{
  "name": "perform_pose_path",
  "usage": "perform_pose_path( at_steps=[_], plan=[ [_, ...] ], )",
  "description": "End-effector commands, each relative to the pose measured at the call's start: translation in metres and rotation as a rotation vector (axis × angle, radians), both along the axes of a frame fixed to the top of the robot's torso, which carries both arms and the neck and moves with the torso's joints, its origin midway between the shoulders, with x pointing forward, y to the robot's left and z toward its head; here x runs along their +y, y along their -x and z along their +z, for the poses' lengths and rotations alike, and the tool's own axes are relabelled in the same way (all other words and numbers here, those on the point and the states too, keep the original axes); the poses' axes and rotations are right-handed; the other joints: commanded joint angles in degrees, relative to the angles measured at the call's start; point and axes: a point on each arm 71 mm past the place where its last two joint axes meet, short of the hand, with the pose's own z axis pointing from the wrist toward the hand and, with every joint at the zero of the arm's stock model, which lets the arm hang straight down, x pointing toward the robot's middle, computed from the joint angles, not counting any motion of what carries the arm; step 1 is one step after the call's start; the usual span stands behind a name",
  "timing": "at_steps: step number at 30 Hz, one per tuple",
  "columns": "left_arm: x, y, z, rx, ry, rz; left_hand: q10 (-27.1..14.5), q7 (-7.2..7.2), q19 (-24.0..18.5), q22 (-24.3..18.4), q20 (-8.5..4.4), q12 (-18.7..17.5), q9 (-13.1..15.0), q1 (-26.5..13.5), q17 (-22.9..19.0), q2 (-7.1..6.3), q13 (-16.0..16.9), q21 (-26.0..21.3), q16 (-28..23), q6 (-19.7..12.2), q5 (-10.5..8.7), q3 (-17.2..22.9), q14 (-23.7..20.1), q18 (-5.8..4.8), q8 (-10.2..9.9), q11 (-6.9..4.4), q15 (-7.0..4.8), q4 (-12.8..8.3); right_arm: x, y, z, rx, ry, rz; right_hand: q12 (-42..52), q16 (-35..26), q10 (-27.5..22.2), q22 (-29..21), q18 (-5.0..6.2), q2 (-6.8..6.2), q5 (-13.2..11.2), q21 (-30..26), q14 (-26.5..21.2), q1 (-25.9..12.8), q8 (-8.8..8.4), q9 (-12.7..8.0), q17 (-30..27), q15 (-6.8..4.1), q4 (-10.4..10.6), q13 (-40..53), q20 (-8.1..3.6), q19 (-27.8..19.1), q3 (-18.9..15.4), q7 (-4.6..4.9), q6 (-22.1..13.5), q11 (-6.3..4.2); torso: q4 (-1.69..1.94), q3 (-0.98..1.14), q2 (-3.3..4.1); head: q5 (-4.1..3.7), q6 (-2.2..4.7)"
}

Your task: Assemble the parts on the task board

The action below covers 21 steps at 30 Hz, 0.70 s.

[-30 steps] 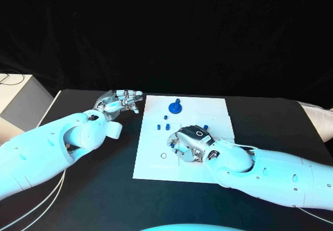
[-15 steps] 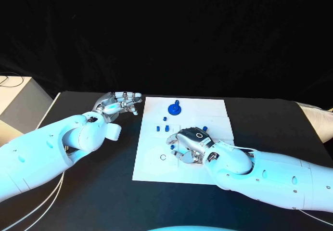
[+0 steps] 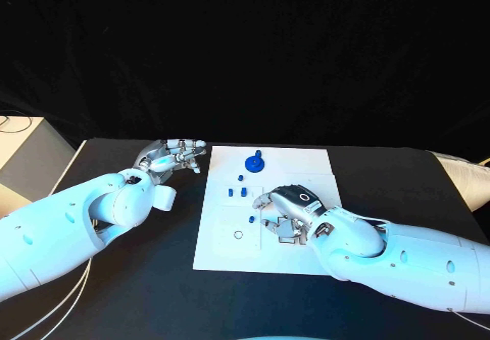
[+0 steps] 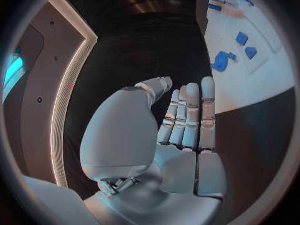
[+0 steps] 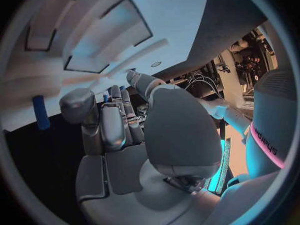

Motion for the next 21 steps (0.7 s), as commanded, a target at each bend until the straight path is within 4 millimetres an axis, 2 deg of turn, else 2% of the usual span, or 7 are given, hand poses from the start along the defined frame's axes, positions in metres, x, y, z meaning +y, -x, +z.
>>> perform_pose_path(
  at_steps=[1, 7, 11, 13, 16, 21],
  plan=[
    [-0.001, 0.001, 0.0, -0.001, 0.009, -0.012, -0.36, 0.32, 0.4, -0.06, 0.13, 0.37, -0.09, 0.34, -0.05, 0.37, -0.09, -0.39, -0.25, 0.03, 0.0, -0.34, 0.27, 0.91, -0.1, 0.07, -0.06, -0.05, -0.012, -0.006, 0.007, 0.073, -0.013, -0.047, 0.62, 0.63, 1.25, 0.74, 0.15, -0.22, 0.25, 0.71, 1.19, 0.02, -0.1, 0.03, 0.58, -0.04, 0.49, 0.11, -0.09, 0.55, 0.5, -0.05, 0.82, -0.24, -0.04, -0.06, -0.05, -0.39, 0.32],
    [0.0, 0.001, -0.002, -0.002, 0.002, -0.009, -0.36, 0.32, 0.4, -0.06, 0.13, 0.37, -0.09, 0.34, -0.05, 0.37, -0.09, -0.39, -0.25, 0.03, 0.0, -0.34, 0.27, 0.91, -0.1, 0.07, -0.06, -0.05, -0.041, -0.024, 0.025, 0.128, 0.008, -0.098, 1.1, 1.64, 3.0, 2.81, -0.25, -0.69, 0.13, 2.62, 1.51, -0.21, -0.03, 0.15, 1.58, -0.33, 0.89, 0.22, -0.36, 1.32, 1.42, -0.32, 1.38, -0.59, -0.1, -0.14, -0.18, -1.11, 0.8],
    [0.001, 0.001, -0.003, -0.002, 0.0, -0.007, -0.36, 0.32, 0.4, -0.06, 0.13, 0.37, -0.09, 0.34, -0.05, 0.37, -0.09, -0.39, -0.25, 0.03, 0.0, -0.34, 0.27, 0.91, -0.1, 0.07, -0.06, -0.05, -0.057, -0.033, 0.033, 0.131, 0.047, -0.117, 0.82, 2.22, 3.13, 3.78, -0.44, -1.82, 0.95, 3.54, 1.67, -1.01, -0.21, 0.18, 1.96, -0.45, 1.31, 0.15, -0.51, 1.76, 0.87, -0.47, 1.26, -0.75, -0.18, -0.14, -0.31, -1.32, 1.18],
    [0.001, 0.001, -0.004, -0.001, 0.0, -0.007, -0.36, 0.32, 0.4, -0.06, 0.13, 0.37, -0.09, 0.34, -0.05, 0.37, -0.09, -0.39, -0.25, 0.03, 0.0, -0.34, 0.27, 0.91, -0.1, 0.07, -0.06, -0.05, -0.062, -0.036, 0.035, 0.124, 0.077, -0.122, 0.48, 2.48, 2.69, 4.03, -0.48, -2.2, 1.2, 3.73, 1.68, -1.35, -0.41, 0.17, 2.12, -0.51, 1.44, 0.08, -0.58, 1.82, -0.05, -0.59, 0.98, -0.86, -0.22, -0.11, -0.36, -1.33, 1.21],
    [0.001, 0.002, -0.005, 0.0, -0.001, -0.008, -0.36, 0.32, 0.4, -0.06, 0.13, 0.37, -0.09, 0.34, -0.05, 0.37, -0.09, -0.39, -0.25, 0.03, 0.0, -0.34, 0.27, 0.91, -0.1, 0.07, -0.06, -0.05, -0.069, -0.041, 0.035, 0.115, 0.121, -0.129, 0.14, 2.81, 2.17, 3.65, -0.38, -2.16, 0.92, 3.33, 1.71, -1.3, -0.56, 0.18, 2.37, -0.61, 1.43, 0.06, -0.67, 1.75, -1.38, -1.04, 0.8, -0.98, -0.12, -0.1, -0.32, -1.43, 1.31],
    [0.001, 0.002, -0.006, 0.002, -0.002, -0.006, -0.34, 0.31, 0.51, -0.18, 0.13, 0.47, -0.11, 0.3, -0.1, 0.44, -0.1, -0.53, -0.28, 0.08, 0.0, -0.44, 0.33, 0.91, -0.08, 0.06, -0.05, 0.15, -0.074, -0.046, 0.033, 0.109, 0.174, -0.133, -0.13, 3.03, 1.69, 3.72, -0.4, -2.06, 0.73, 3.36, 1.71, -1.01, -0.58, 0.23, 2.49, -0.61, 1.43, 0.06, -0.7, 1.84, -2.52, -1.24, 0.9, -0.97, -0.12, -0.11, -0.22, -1.66, 1.32]
  ],
)
